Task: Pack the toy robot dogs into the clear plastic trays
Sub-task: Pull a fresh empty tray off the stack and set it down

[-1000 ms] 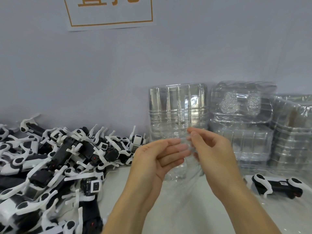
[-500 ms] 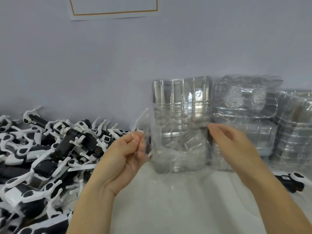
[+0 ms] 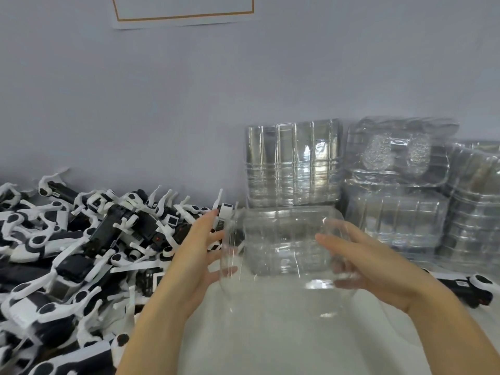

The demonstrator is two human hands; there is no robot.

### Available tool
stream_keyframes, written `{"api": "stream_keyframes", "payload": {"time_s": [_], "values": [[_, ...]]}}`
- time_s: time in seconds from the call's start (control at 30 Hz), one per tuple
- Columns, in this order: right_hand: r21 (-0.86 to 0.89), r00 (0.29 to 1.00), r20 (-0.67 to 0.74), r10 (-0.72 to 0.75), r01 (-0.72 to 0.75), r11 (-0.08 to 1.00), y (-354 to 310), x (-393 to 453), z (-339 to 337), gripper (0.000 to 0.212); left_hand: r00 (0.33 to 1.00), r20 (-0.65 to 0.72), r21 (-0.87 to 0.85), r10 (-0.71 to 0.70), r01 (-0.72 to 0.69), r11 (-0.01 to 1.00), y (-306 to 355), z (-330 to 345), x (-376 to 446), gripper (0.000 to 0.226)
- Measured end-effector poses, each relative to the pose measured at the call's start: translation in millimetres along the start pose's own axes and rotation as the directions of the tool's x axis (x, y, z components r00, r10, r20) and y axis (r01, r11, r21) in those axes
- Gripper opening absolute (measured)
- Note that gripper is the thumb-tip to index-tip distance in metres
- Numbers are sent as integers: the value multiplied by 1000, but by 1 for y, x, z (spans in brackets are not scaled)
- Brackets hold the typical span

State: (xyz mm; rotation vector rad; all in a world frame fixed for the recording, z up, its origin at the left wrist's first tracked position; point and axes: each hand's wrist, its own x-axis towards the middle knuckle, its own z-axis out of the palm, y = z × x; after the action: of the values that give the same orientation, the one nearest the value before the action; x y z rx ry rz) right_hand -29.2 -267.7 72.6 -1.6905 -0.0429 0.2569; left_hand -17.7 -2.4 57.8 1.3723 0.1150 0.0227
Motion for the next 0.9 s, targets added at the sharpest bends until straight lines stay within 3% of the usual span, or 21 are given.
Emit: {"api": "stream_keyframes", "payload": {"time_s": [0.1,0.3,0.47,0.57,0.63,0.67,0.73,0.77,0.9], "values": [[-32,996,4,88,-88,996,2,1,6,76,997,73,214,-2,-14,977,-5,7,-3,17],[-356,968,-110,224,-249,901,19,10,14,68,998,-54,502,-38,60,863,-29,7,5,13],[-430,951,-137,275,-308,849,37,23,16,68,993,-86,608,-76,113,786,-43,6,10,40],[-476,956,-175,237,-293,829,43,29,15,71,981,-169,718,92,58,694,-34,7,10,46],[-493,954,-209,213,-291,820,46,32,14,72,940,-216,808,263,21,588,-23,2,8,45],[-510,953,-229,200,-292,809,46,32,15,72,914,-235,882,331,58,468,-17,-2,6,44],[-560,946,-280,163,-298,773,46,32,15,74,866,-301,952,399,245,185,-9,-11,1,41],[-577,945,-294,142,-294,762,46,33,14,74,853,-353,935,385,335,117,-7,-15,-1,39],[-622,954,-284,96,-259,739,46,35,12,75,860,-462,886,218,456,79,-15,-29,-4,39]]}}
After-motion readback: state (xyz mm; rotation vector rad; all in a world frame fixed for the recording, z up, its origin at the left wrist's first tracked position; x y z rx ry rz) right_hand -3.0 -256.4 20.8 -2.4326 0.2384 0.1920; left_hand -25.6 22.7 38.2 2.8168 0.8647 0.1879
